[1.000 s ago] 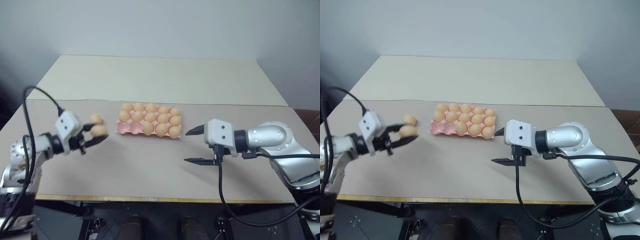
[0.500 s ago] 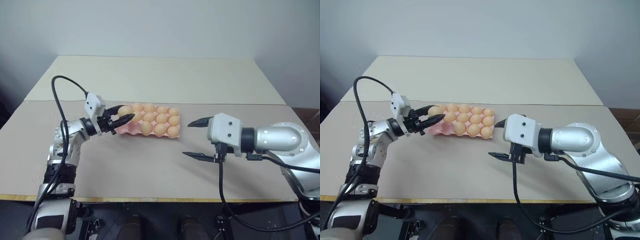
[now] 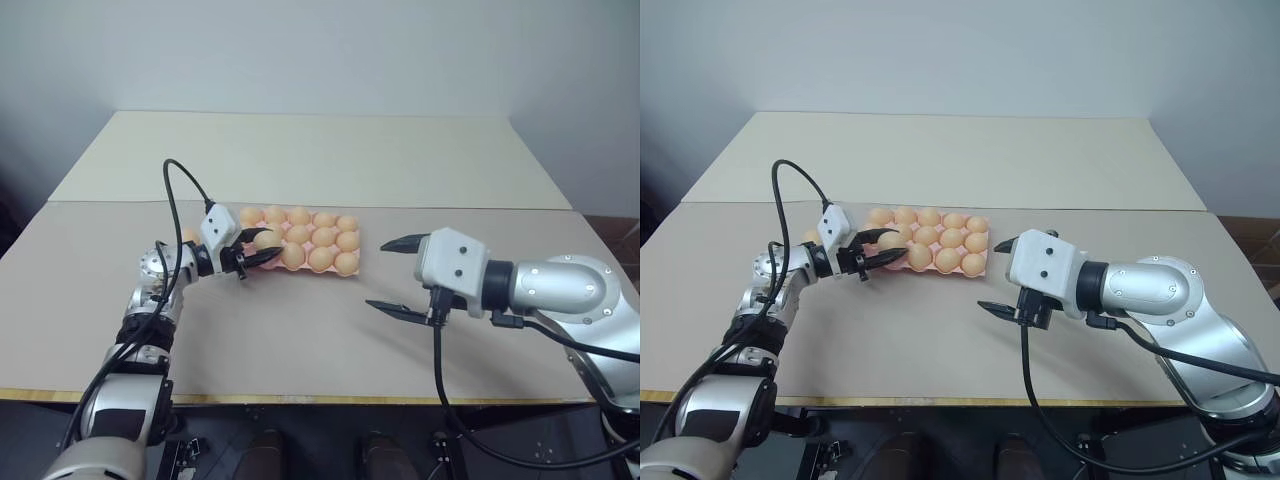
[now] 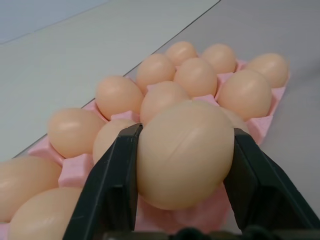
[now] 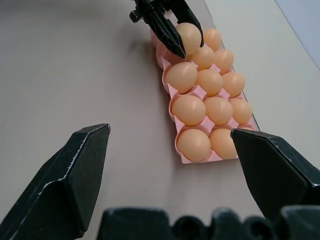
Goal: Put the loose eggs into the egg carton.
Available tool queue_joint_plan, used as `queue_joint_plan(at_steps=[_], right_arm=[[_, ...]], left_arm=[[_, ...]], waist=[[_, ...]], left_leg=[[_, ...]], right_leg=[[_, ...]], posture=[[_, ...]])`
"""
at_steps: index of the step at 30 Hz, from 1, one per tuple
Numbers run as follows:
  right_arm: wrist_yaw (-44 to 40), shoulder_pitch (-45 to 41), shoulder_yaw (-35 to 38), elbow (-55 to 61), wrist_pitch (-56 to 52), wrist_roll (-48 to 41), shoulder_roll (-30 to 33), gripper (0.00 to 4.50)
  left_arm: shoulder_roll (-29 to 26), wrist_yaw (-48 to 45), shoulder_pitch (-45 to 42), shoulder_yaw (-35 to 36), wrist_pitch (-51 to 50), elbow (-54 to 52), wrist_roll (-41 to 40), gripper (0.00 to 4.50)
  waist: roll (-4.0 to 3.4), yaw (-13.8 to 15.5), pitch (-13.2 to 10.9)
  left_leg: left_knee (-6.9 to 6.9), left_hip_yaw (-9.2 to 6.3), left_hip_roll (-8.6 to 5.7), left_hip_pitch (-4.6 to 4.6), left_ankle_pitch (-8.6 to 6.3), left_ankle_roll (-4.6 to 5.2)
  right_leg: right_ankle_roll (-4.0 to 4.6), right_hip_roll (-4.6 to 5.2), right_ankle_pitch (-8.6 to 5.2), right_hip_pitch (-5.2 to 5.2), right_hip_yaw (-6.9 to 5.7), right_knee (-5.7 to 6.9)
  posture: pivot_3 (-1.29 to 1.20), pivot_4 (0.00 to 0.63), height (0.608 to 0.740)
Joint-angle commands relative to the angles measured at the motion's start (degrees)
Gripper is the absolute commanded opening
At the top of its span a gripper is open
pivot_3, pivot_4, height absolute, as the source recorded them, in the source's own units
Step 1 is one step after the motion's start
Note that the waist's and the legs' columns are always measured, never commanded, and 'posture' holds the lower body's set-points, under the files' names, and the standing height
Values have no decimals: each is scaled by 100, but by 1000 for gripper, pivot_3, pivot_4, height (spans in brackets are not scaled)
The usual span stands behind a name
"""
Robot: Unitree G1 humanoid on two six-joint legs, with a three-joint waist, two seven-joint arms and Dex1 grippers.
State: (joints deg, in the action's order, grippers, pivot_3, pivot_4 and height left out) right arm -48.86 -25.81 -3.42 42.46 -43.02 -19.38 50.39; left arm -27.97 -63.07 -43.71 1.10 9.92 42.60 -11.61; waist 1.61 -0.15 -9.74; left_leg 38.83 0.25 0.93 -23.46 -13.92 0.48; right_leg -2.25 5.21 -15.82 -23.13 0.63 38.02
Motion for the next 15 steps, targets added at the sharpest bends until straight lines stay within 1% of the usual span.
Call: queue_joint_plan(at_steps=[1,2,3,4,10,15], right_arm=[[68,16,181,177,38,-48,71,4500],[71,10,155,155,56,-36,68,4500],[66,-5,127,125,78,-22,67,4500],[56,-14,109,101,103,-10,71,4500],[16,-68,12,5,186,34,70,4500],[-59,-45,55,-8,226,-13,112,4500]], left_arm=[[-105,-160,-82,156,139,-104,-134,3586],[-122,-231,-31,172,108,-185,-169,3862],[-117,-244,16,200,76,-269,-201,4244],[-107,-233,45,219,53,-329,-214,4477],[-183,-197,340,399,-142,-930,-445,4477],[-564,-241,891,647,-566,-1925,-753,4477]], waist=[[0,-1,0],[0,-3,0],[0,-5,0],[0,-6,0],[0,-7,0],[0,-53,0]], left_leg=[[0,0,0,0,0,0],[0,0,0,0,0,0],[0,0,0,1,0,0],[0,0,0,1,0,0],[1,-1,1,1,0,0],[-1,-1,3,1,0,0]], right_leg=[[0,0,0,0,0,0],[-1,0,0,0,0,0],[-1,0,0,0,0,0],[-1,-1,0,0,0,0],[-1,0,0,0,0,1],[-1,-1,0,0,2,1]], posture=[[0,150,740],[0,150,740],[0,150,740],[0,150,740],[0,150,740],[0,150,740]])
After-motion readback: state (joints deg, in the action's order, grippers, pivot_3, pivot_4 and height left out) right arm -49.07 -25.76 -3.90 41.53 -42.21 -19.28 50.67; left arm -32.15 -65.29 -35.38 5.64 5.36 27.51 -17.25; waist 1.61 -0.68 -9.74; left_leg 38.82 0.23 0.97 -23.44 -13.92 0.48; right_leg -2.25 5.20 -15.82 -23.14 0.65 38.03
